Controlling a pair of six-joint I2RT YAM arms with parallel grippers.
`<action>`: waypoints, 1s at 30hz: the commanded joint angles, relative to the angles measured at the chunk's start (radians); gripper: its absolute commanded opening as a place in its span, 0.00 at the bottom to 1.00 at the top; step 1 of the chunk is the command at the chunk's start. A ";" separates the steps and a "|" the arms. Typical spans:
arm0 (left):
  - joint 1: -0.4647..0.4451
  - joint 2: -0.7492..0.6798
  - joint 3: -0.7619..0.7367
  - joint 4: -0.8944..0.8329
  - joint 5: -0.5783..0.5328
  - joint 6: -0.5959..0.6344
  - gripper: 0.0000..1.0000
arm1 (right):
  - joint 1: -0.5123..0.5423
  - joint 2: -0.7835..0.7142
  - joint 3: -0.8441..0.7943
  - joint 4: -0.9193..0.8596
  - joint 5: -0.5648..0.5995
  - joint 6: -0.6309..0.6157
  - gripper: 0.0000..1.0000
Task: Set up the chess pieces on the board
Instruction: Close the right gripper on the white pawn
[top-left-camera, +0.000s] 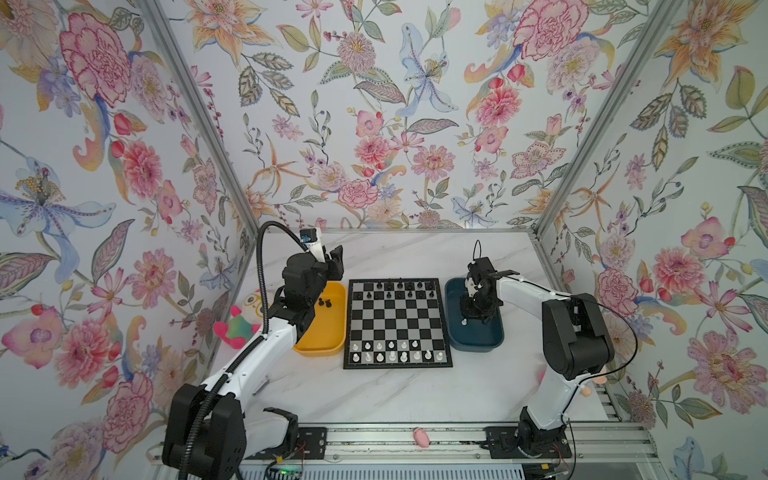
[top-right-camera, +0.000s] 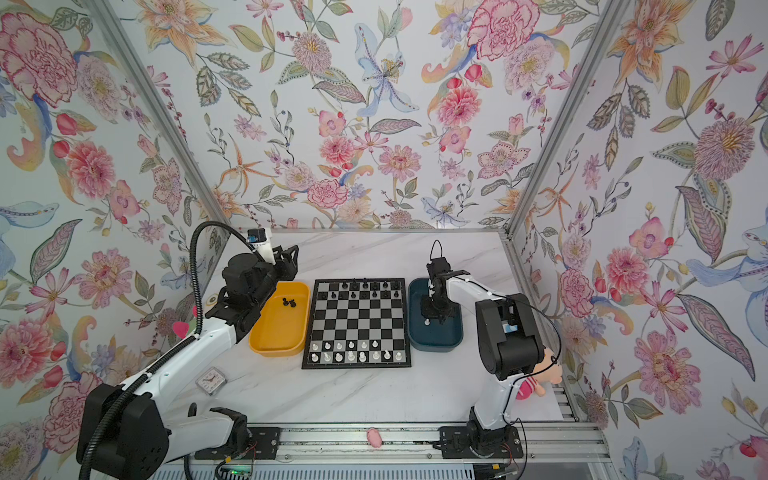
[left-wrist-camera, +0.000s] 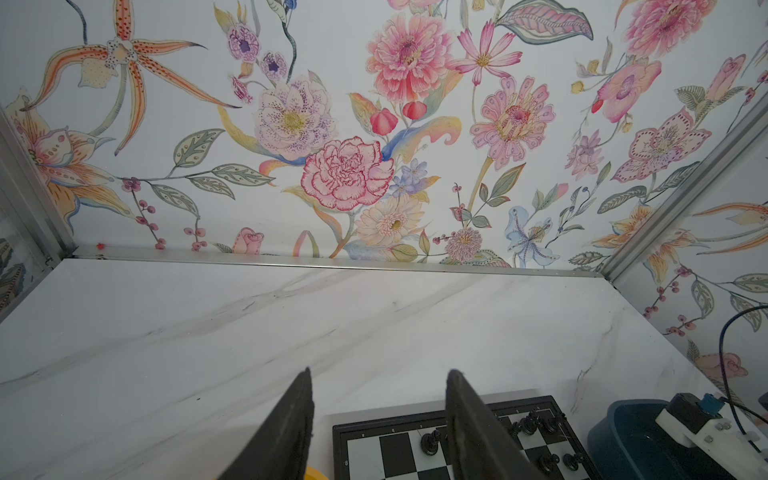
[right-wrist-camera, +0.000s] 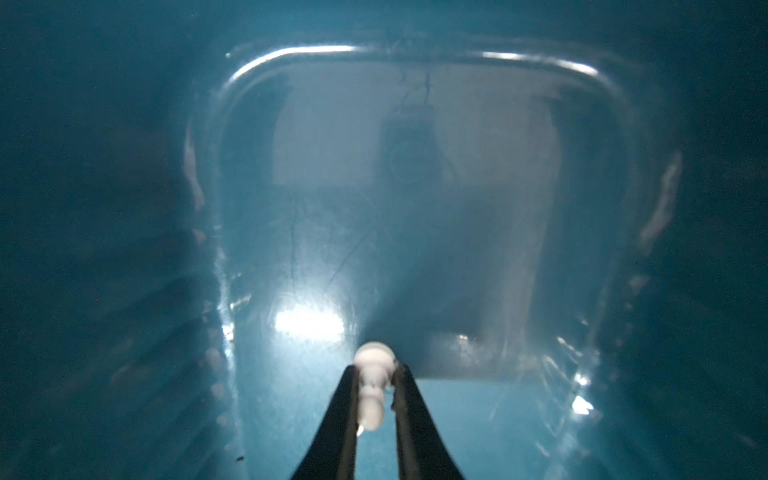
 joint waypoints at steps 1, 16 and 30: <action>0.011 0.003 -0.006 0.022 0.011 -0.016 0.53 | -0.004 -0.027 0.023 -0.015 0.003 0.009 0.20; 0.012 0.010 -0.003 0.026 0.016 -0.018 0.53 | -0.004 -0.043 0.028 -0.022 0.005 0.008 0.19; 0.012 0.012 -0.005 0.027 0.017 -0.021 0.53 | -0.004 -0.040 0.032 -0.023 0.002 0.007 0.10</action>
